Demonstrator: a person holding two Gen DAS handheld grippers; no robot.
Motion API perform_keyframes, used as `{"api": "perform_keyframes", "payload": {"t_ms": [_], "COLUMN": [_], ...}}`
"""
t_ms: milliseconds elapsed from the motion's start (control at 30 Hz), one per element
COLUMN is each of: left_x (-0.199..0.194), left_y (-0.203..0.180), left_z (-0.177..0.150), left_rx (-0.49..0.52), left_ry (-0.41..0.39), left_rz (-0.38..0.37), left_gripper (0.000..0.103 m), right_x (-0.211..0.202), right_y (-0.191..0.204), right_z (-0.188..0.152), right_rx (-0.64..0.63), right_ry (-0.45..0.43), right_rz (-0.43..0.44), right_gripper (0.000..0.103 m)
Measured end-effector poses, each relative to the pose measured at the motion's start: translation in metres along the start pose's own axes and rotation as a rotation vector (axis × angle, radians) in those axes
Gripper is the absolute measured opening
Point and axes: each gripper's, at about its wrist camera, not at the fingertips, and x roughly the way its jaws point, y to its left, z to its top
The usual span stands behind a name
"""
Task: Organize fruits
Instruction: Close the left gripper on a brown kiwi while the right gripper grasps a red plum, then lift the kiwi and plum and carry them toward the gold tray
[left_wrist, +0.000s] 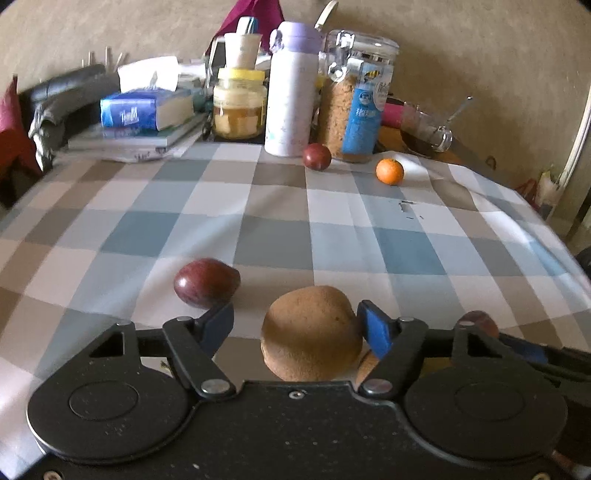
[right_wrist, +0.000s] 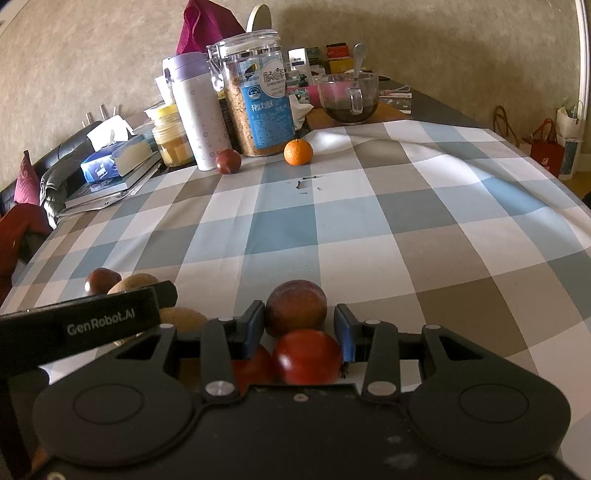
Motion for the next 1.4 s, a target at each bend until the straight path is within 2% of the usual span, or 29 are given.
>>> {"api": "perform_keyframes", "payload": {"t_ms": [100,167,200,367,633,800,1033,1233,1400], "left_x": [0.003,0.005,0.004,-0.001,-0.013,-0.019,-0.035,-0.048,-0.052], "left_y": [0.009,0.013,0.013,0.006,0.013,0.008,0.003,0.004,0.004], "left_z": [0.001,0.002,0.002,0.0,0.005,0.006,0.005,0.005,0.003], "left_rx": [-0.06,-0.094,-0.098,-0.061,-0.079,-0.049,-0.02,-0.028,-0.002], "left_ry": [0.03,0.049,0.048,-0.006,-0.091,-0.125,-0.2,-0.255,-0.274], "left_rz": [-0.049,-0.092,-0.096,0.006,0.118,0.144,0.156,0.15,0.16], "left_gripper": [0.068,0.06,0.06,0.059,0.059,0.059,0.06,0.06,0.06], "right_x": [0.0,0.0,0.0,-0.003,-0.013,-0.016,-0.031,-0.037,-0.036], "right_y": [0.0,0.001,0.001,-0.005,-0.024,-0.027,-0.025,-0.028,-0.03], "right_z": [0.0,0.0,0.0,0.001,0.006,0.007,0.007,0.007,0.008], "right_rx": [-0.004,-0.012,-0.015,0.0,0.096,0.124,0.126,0.15,0.173], "right_ry": [-0.002,-0.004,-0.008,-0.044,-0.139,-0.16,-0.261,-0.312,-0.314], "right_rz": [0.0,-0.005,-0.01,-0.058,-0.092,-0.073,-0.024,-0.003,0.018], "right_gripper": [0.041,0.037,0.037,0.037,0.037,0.037,0.037,0.037,0.037]}}
